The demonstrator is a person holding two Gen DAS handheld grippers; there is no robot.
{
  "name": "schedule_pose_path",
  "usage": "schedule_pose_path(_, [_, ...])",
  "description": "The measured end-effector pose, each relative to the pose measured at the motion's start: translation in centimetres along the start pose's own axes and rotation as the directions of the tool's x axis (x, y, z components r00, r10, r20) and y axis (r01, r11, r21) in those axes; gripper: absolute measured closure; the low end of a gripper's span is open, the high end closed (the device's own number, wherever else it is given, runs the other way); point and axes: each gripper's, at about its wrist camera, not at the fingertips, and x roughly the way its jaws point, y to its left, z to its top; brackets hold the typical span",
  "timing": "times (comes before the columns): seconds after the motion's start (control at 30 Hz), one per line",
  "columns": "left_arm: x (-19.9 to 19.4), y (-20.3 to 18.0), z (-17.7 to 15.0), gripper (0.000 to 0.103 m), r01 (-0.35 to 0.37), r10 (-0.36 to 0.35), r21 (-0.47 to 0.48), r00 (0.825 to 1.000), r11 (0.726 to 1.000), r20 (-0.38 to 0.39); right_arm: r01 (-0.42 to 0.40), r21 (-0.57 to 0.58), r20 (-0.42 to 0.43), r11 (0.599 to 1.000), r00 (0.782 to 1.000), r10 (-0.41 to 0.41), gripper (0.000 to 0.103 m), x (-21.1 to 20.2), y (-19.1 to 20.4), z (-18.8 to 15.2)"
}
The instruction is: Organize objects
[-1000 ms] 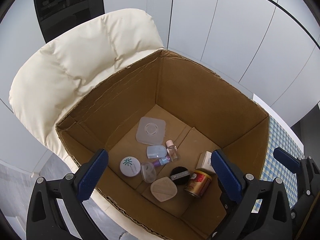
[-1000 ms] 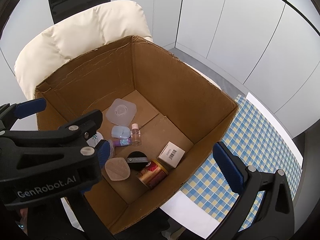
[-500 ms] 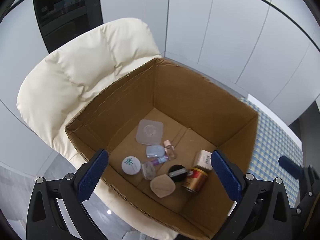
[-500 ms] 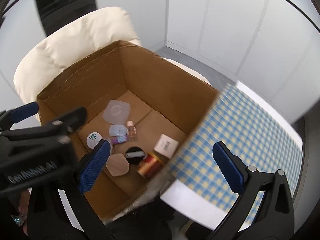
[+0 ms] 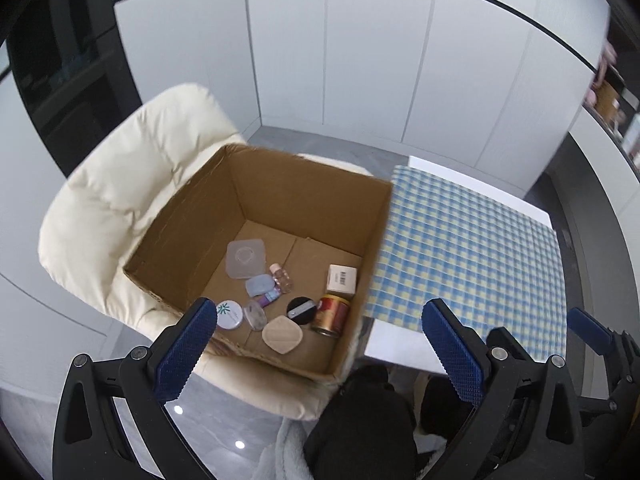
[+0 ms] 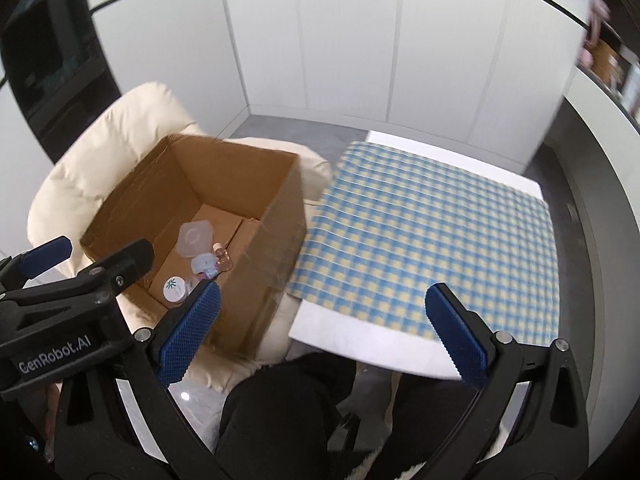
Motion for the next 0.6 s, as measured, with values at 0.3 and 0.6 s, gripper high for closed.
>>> schedule_pose_path(0.3, [-6.0,-3.4,-2.3,0.001,-0.024,0.022,0.097,0.999,0.995,0.023,0.021,0.085,-0.044,0.996,0.999,-0.018,0.000,-5.7,-4.0,-3.3])
schedule_pose_path(0.6, [-7.3,-4.7,-4.2,0.001,0.014,-0.007,0.106,0.998,0.994,-0.064,0.110,0.067,-0.065,0.992,0.992,-0.106,0.000,-8.8,-5.9,-5.3])
